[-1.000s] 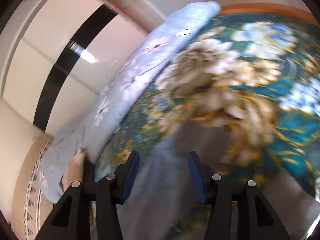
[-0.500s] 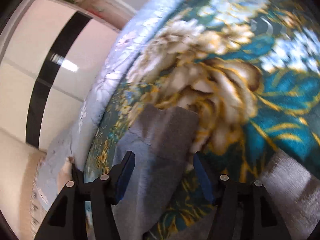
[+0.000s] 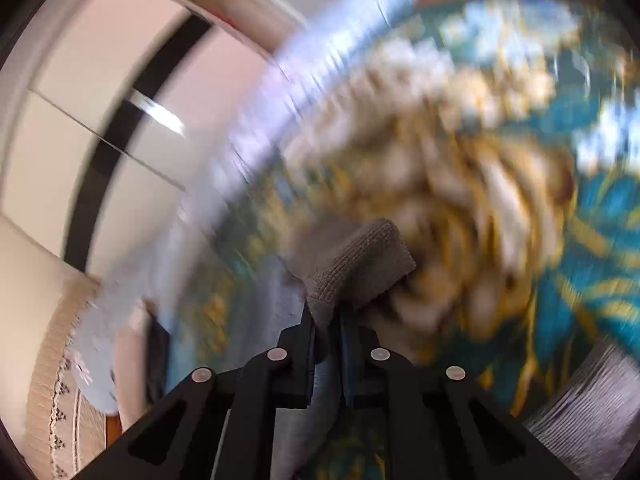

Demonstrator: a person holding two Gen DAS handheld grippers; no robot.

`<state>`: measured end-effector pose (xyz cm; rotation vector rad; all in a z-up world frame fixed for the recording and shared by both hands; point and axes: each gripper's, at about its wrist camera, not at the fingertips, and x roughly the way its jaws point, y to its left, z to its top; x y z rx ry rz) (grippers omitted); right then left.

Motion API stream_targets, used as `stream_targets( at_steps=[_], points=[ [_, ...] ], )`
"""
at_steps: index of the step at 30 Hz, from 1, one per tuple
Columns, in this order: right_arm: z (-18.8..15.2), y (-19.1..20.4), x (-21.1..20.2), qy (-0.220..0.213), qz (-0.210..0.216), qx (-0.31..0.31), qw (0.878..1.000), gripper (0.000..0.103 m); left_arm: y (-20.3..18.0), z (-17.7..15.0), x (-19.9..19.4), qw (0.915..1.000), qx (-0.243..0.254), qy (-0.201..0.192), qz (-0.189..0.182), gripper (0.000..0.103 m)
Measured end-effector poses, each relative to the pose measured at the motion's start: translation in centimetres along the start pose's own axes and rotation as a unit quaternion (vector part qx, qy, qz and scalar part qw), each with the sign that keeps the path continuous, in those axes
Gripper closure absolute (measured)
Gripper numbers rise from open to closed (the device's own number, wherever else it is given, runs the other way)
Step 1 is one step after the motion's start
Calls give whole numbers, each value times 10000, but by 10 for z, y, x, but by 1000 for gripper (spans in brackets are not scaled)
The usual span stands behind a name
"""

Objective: Fold clothes

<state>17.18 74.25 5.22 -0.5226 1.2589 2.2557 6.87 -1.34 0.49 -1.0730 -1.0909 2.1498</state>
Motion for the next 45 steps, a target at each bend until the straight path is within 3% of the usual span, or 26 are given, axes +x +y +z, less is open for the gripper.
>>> stream_targets(
  at_steps=[2,7,11,17,20,31,36,45],
  points=[
    [7,8,-14,-357,-17,-236,9991,94,1,0,0,10000,-16,21,17,57],
    [-5,-11,19,307,-804,-250,9960,94,2,-1,-4,10000,-19,24,-1,57],
    [-4,-7,11,131,-675,-277,9972,90,2,-2,-6,10000,-6,5,-24,57],
    [-11,12,-11,-329,-925,-610,9933,76,-1,-1,-10,9999,120,-95,-59,57],
    [-20,19,-29,-570,-844,-509,9935,59,-3,0,-11,9997,181,-144,-79,56],
    [-73,42,-87,-212,-151,-296,9992,56,-6,0,-21,9987,408,-306,26,56],
    [-79,32,-123,-94,-167,-275,9994,52,-5,-4,-28,9986,404,-330,-82,56],
    [-74,-35,-175,-315,-869,270,9954,50,1,-12,-47,9984,210,-461,-257,56]
  ],
)
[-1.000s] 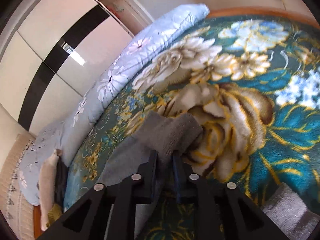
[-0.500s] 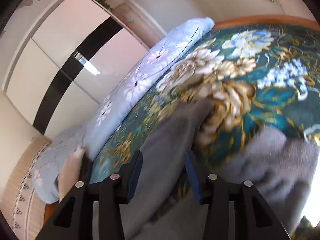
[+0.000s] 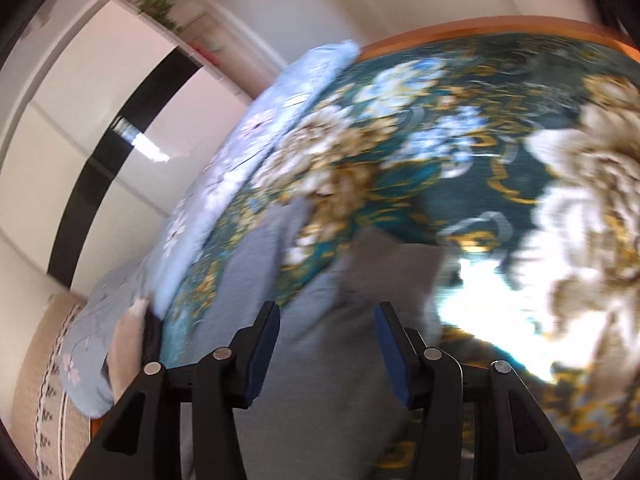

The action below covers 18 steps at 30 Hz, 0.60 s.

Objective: Fold clothes

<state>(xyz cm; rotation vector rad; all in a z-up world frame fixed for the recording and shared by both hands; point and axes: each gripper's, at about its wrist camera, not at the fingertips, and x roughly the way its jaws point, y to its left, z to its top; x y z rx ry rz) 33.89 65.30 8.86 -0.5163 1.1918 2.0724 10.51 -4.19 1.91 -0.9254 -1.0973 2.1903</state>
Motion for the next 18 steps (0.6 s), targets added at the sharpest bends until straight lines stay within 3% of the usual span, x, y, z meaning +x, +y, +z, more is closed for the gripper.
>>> stream_targets(
  at_steps=[8,12,18],
  points=[
    [9,-58,-14,51,-250,448,9987,50,-4,-6,-13,9995,105,-228,186,56],
    [7,-73,-4,350,99,829,9959,49,-3,-9,-19,9991,119,-312,269,56],
    [6,-68,22,1180,388,684,9899,49,-1,-12,-30,9984,70,-488,294,56]
  ],
)
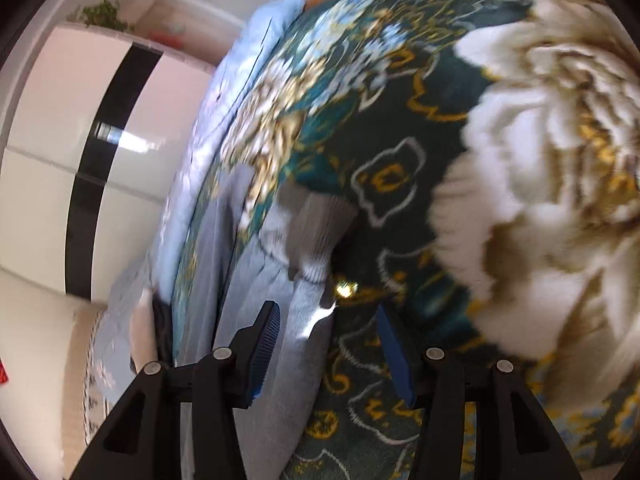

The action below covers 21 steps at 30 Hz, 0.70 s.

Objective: Fold clothes

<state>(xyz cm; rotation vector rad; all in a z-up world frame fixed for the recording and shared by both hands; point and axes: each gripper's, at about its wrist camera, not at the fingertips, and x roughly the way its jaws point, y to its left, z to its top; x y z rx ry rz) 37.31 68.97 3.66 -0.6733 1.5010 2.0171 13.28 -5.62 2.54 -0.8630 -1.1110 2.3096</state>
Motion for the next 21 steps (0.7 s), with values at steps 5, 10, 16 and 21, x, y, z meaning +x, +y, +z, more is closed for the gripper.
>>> stream_targets(
  at_steps=[5,10,16,21],
  points=[
    [-6,8,12,366,227,-331,9985,49,8,-1,-20,9987,-158,-388,292,52],
    [-7,7,18,543,358,-353,9973,49,29,0,-19,9956,-599,-267,662,51],
    [-8,1,19,657,650,-208,9955,49,30,-10,20,9939,-574,719,615,51],
    [-6,4,22,800,731,-256,9938,49,30,-17,30,9921,-574,993,510,51]
  ],
)
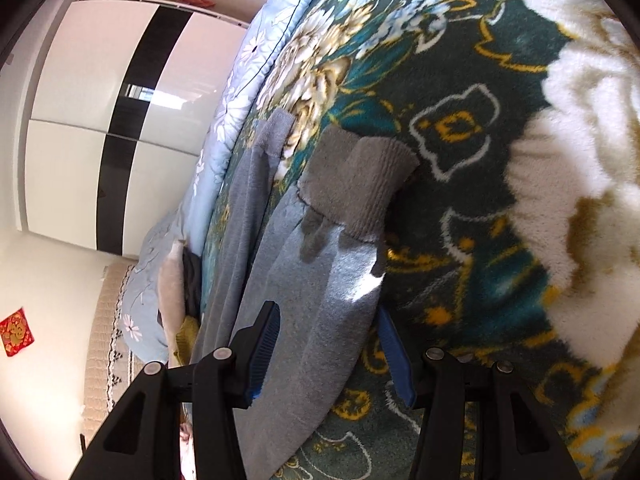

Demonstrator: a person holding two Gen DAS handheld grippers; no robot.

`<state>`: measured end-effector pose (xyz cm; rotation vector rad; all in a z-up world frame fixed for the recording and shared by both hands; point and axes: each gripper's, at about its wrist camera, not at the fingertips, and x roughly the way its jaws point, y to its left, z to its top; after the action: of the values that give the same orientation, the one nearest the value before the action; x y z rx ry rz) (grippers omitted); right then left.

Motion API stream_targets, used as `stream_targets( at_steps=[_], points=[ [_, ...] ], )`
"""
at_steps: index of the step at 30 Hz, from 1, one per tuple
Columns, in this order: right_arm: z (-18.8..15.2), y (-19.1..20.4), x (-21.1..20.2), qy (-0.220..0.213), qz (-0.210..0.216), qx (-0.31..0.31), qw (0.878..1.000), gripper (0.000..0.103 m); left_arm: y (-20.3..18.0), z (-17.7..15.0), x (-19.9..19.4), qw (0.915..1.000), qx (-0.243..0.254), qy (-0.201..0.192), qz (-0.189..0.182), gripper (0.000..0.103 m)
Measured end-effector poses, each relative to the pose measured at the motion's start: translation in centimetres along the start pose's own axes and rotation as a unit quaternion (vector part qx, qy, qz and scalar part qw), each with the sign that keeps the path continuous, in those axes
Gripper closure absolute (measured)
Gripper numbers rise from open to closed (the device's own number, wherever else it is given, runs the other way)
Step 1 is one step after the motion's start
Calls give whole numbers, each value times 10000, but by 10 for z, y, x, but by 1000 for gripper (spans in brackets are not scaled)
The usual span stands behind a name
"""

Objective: Fold clothes

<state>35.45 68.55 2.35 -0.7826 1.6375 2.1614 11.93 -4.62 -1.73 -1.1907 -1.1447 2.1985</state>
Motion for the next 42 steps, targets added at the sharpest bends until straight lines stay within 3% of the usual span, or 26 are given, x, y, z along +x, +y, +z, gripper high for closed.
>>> stream_targets(
  at_steps=[2,5,9,16,19,21,23,24,27,33,36,42],
  points=[
    [0,1,1,23,3,-25,10000,49,3,-3,2,9991,-186,131,-351,51],
    [1,3,4,90,24,-72,9999,49,4,-4,5,9974,-322,271,-577,51],
    [0,10,6,89,-171,-244,9995,49,-9,-6,14,9992,-33,361,-146,51],
    [-3,23,13,90,-857,-601,9945,62,3,2,16,9970,-655,143,-397,52],
    [-1,25,18,160,-1203,-625,9906,69,4,3,16,9969,-708,111,-315,59],
    [0,26,18,127,-1284,-574,9900,73,9,4,17,9962,-836,87,-241,75],
    [4,25,15,-14,-1207,-394,9919,76,15,7,17,9947,-999,79,-212,81],
    [5,25,14,-88,-1123,-330,9931,85,16,8,18,9941,-1057,79,-208,83],
    [10,26,16,-188,-799,-124,9965,95,18,9,19,9931,-1159,97,-145,91],
    [15,45,5,-526,-456,139,9975,98,-3,15,-2,9967,-770,-270,-36,97],
    [18,65,-14,-738,-254,57,9969,98,-21,21,-27,9974,-455,-533,-183,97],
    [3,103,-86,-1462,279,-724,9862,99,-45,9,-82,9961,-4,-632,-613,97]
  ],
)
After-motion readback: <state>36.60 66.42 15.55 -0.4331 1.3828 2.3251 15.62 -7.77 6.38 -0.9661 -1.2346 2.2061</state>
